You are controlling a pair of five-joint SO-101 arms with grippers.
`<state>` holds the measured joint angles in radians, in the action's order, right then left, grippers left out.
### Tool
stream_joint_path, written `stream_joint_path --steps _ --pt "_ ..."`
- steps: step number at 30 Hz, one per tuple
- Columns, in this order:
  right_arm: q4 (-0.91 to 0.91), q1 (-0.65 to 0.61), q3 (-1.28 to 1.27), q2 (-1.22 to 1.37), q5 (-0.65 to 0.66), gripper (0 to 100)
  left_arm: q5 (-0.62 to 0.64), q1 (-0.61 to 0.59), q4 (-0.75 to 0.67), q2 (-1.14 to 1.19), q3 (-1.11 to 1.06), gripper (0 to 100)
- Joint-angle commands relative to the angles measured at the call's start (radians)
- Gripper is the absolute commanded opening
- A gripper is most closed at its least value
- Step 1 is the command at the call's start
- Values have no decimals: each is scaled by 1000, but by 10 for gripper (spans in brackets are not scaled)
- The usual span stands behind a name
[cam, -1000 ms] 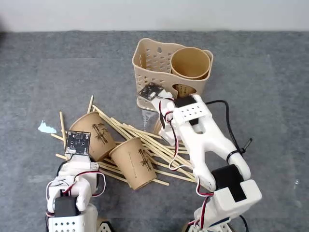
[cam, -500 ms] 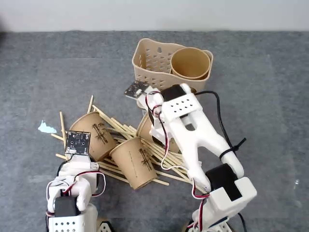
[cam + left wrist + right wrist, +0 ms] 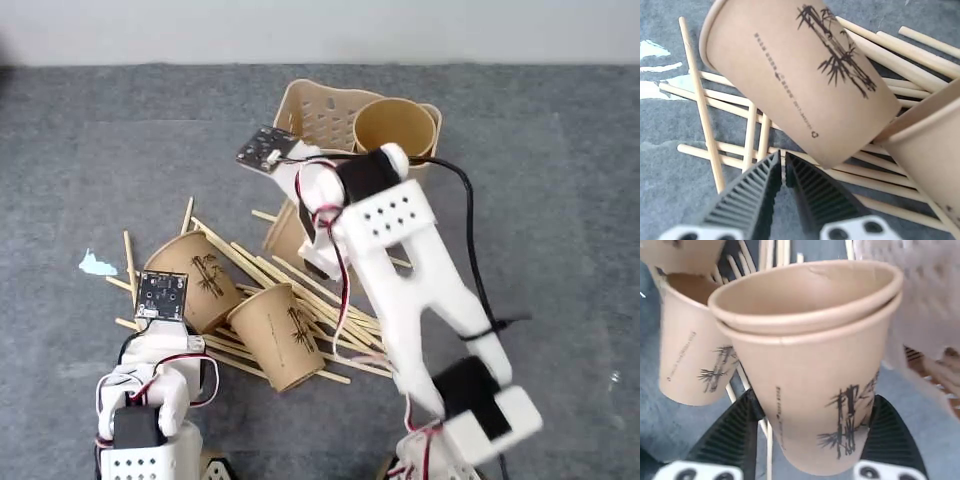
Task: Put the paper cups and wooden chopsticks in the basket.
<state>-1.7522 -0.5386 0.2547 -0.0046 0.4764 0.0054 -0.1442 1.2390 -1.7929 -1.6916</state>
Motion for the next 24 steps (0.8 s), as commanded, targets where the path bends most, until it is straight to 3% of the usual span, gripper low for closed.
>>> stream_joint_path --steps 1,8,17,24 --pt "-41 -18 58 -156 -3 151 -5 -3 2 3 8 14" --pt "39 -8 58 -317 -51 151 -5 -3 2 3 8 14" --pt "449 160 40 -343 -221 153 -5 -3 2 3 8 14" --pt "750 252 -121 -298 -313 151 -5 -3 2 3 8 14"
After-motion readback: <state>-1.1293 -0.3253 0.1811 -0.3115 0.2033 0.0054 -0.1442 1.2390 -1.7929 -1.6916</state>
